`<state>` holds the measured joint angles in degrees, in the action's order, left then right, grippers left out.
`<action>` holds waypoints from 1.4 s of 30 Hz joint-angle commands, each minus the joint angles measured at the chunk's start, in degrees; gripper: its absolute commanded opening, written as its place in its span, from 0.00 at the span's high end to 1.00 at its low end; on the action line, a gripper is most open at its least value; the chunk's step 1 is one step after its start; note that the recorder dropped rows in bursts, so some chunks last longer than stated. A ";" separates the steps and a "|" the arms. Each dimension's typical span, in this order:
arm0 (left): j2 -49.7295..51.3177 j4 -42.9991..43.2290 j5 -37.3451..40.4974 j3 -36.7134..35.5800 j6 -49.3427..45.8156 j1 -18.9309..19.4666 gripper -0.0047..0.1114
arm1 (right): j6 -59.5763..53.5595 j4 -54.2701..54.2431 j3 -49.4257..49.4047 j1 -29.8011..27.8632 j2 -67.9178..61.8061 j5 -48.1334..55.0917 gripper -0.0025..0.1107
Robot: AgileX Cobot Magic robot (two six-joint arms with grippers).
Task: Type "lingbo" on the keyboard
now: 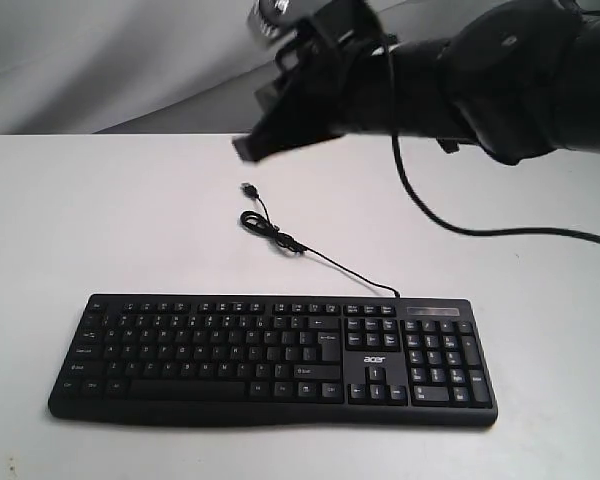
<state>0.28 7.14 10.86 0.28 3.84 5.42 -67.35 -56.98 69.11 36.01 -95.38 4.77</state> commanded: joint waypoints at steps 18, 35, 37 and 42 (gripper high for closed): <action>-0.28 0.01 -0.35 -0.28 0.12 -0.31 0.96 | 26.09 5.19 -20.63 -20.36 45.45 1.54 0.98; -0.28 0.01 -0.35 -0.28 0.12 -0.31 0.96 | 40.08 10.19 -40.65 -39.02 87.13 8.38 0.98; -0.28 0.01 -0.35 -0.28 0.12 -0.31 0.96 | 43.40 16.00 -40.65 -39.02 89.38 13.53 0.98; -0.28 0.01 -0.35 -0.28 0.12 -0.31 0.96 | 55.35 34.61 -40.65 -39.02 90.38 26.16 0.98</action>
<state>0.28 7.14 10.86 0.28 3.84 5.42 -17.37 -32.93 28.70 -2.64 -5.28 23.36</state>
